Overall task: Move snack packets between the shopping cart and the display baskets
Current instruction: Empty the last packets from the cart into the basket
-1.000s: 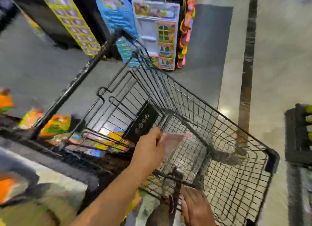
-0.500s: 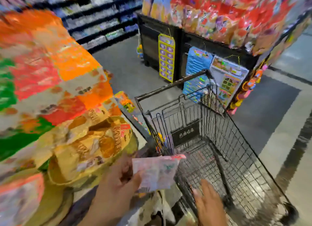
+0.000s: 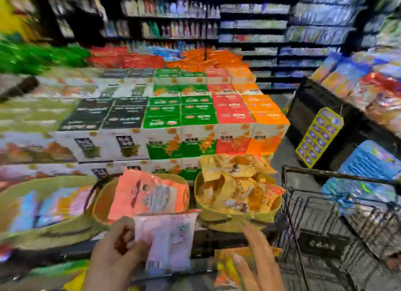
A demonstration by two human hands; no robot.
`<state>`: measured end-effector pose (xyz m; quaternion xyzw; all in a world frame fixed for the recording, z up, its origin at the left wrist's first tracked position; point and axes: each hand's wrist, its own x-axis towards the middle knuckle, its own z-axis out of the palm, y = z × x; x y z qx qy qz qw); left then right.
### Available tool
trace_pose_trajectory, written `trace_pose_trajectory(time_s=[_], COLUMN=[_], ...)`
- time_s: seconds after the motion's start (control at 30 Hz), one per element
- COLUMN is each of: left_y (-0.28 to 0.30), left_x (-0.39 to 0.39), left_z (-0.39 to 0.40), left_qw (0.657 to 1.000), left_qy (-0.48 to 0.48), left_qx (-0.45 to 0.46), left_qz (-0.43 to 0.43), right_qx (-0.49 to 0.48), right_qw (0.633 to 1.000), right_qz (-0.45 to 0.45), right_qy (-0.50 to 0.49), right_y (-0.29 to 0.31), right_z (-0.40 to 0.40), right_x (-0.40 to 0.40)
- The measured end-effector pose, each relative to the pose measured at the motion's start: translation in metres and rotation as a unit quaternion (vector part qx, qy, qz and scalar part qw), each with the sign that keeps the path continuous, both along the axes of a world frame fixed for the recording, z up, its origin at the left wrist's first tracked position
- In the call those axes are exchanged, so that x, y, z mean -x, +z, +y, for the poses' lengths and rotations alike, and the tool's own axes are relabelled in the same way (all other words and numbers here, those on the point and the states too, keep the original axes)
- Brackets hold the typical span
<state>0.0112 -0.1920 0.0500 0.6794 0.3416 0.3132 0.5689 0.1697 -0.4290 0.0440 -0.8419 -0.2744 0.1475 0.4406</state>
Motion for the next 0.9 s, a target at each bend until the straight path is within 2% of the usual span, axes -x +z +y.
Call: trace_pose_trajectory(time_s=[0.13,0.2,0.37,0.43,0.53,0.63,0.7,0.77,0.83,0.9], left_y=[0.008,0.020,0.029,0.023,0.011,0.012,0.011,0.009,0.001,-0.014], left_x=[0.055,0.085,0.167,0.194,0.228,0.241,0.237,0.221,0.199,0.176], left_z=[0.052,0.079,0.167,0.211,0.265,0.309,0.336,0.357,0.373,0.385], left_qw=[0.997,0.994,0.984,0.979,0.981,0.985,0.987,0.989,0.992,0.994], left_qy=[0.063,0.095,0.175,0.203,0.191,0.171,0.156,0.141,0.117,0.090], left_qx=[0.017,0.038,-0.032,-0.021,-0.012,-0.030,-0.033,-0.035,-0.028,-0.002], left_qz=[-0.029,-0.048,-0.005,0.003,0.001,0.023,0.037,0.041,0.045,0.062], right_qx=[-0.045,-0.033,-0.025,0.011,0.007,0.029,0.071,0.179,0.253,0.267], right_qw=[0.995,0.991,0.976,0.966,0.953,0.923,0.889,0.852,0.836,0.828], right_qz=[-0.032,-0.038,-0.062,-0.078,-0.052,-0.179,-0.248,-0.277,-0.274,-0.295], right_qy=[0.079,0.123,0.207,0.248,0.298,0.338,0.380,0.406,0.402,0.394], right_y=[0.012,0.008,-0.018,-0.033,-0.048,-0.059,-0.067,-0.074,-0.086,-0.096], right_z=[0.080,0.122,0.231,0.270,0.319,0.351,0.364,0.376,0.383,0.382], right_x=[0.032,0.052,0.108,0.127,0.149,0.165,0.174,0.183,0.191,0.196])
